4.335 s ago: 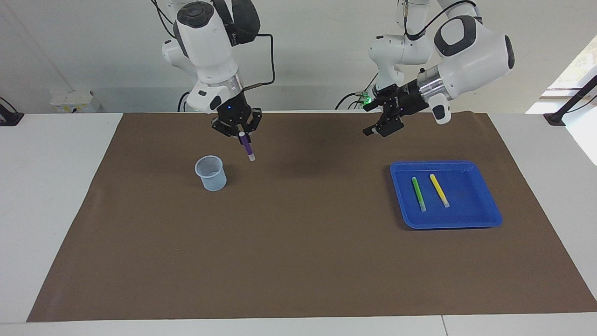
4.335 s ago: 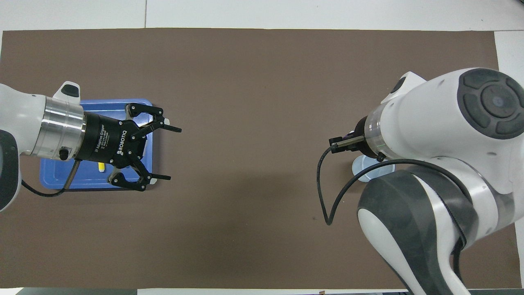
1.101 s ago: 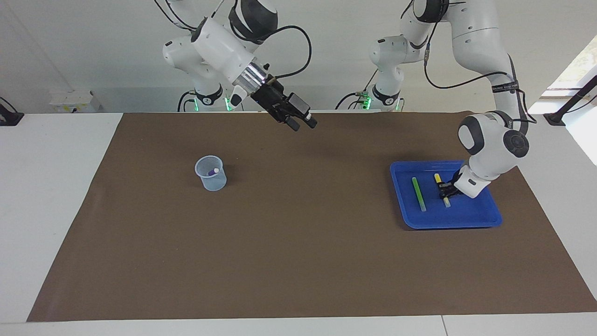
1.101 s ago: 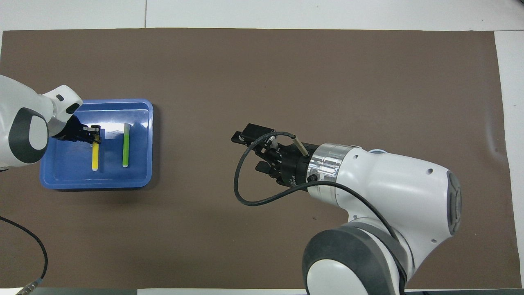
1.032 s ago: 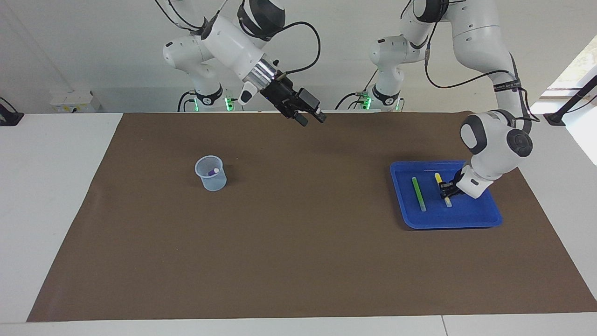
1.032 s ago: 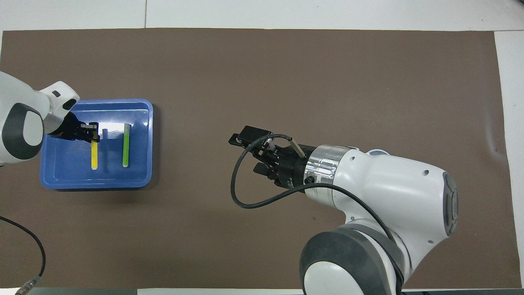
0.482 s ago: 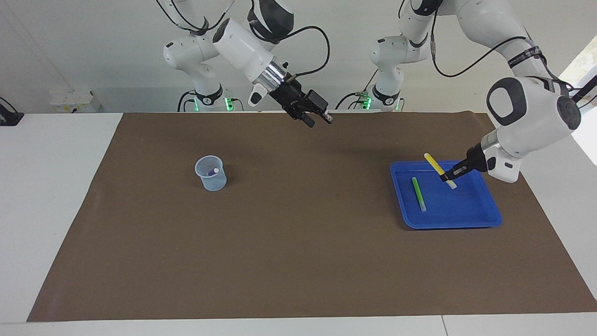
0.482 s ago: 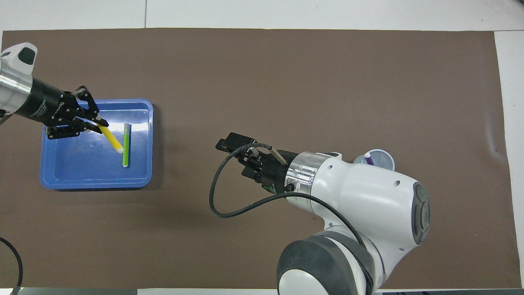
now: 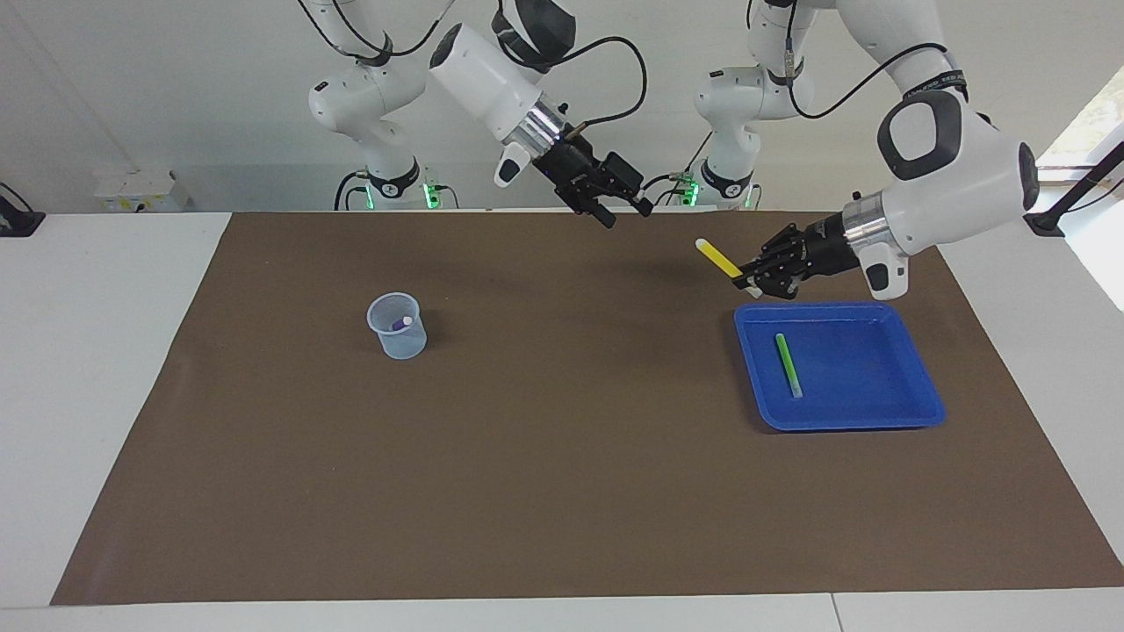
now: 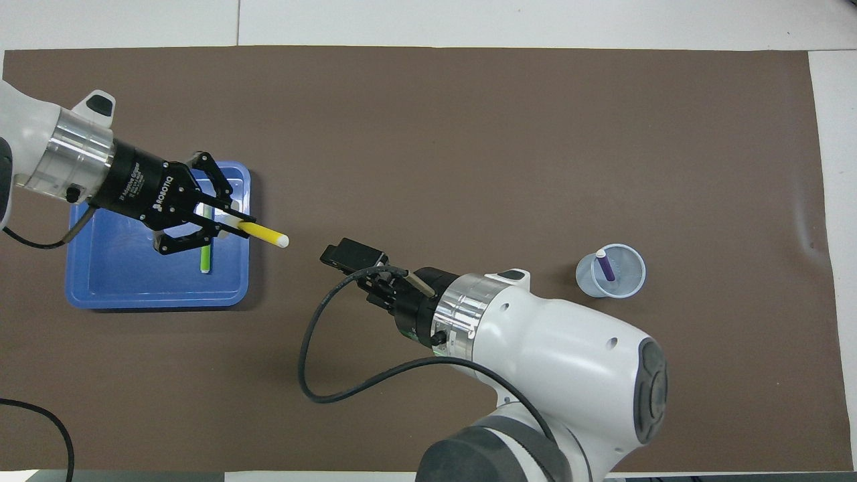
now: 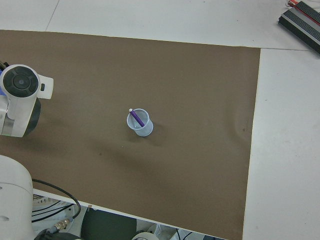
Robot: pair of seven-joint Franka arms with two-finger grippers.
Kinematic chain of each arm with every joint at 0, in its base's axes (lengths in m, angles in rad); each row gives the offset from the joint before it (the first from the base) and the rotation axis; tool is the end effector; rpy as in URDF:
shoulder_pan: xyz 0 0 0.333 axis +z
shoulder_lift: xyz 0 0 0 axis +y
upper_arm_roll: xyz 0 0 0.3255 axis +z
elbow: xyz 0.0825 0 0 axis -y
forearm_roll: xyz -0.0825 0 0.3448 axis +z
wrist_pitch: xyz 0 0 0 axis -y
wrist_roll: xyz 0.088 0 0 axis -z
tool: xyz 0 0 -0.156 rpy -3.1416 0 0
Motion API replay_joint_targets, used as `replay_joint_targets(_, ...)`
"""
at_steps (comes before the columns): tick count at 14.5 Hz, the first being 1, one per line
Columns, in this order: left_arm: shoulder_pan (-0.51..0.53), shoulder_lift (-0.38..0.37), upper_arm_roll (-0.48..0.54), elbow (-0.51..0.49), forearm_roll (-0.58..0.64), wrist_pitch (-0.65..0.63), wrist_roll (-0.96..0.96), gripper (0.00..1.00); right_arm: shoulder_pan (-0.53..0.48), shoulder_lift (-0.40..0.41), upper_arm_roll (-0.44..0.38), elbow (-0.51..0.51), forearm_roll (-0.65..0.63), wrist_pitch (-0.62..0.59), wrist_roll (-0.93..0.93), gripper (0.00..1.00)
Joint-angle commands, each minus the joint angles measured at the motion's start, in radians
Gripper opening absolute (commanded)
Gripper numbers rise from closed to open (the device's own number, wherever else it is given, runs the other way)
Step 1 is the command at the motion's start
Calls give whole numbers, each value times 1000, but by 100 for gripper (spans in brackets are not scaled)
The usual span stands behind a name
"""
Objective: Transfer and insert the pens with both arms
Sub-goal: 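Lift the yellow pen toward the right gripper with the left gripper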
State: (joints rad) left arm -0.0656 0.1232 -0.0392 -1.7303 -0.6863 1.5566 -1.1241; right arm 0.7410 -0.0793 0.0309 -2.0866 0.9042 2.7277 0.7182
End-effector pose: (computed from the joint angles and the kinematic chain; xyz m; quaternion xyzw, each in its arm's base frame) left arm 0.5113 -0.1531 0.4887 0.7904 0.4931 -0.3073 0.1940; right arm 0.4179 0.3878 0.5277 -0.8502 0.2893 -0.0270 0.4389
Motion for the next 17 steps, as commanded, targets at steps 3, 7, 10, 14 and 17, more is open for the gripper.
replay_joint_targets(3, -55, -100, 7, -159, -102, 34, -40, 0, 43, 47, 4, 11, 18, 70, -37, 100)
replay_joint_targets(7, -75, -111, 5, -178, -114, 40, -66, 0, 44, 85, 12, 46, 15, 122, -72, 100)
replay_joint_targets(10, -100, -119, 5, -196, -114, 68, -77, 0, 44, 107, 12, 103, 15, 121, -62, 92)
replay_joint_targets(14, -102, -120, 5, -198, -114, 74, -86, 0, 43, 107, 12, 94, 13, 109, -72, 73)
replay_joint_targets(17, -100, -120, 5, -198, -116, 74, -86, 0, 41, 107, 12, 92, 13, 107, -80, 69)
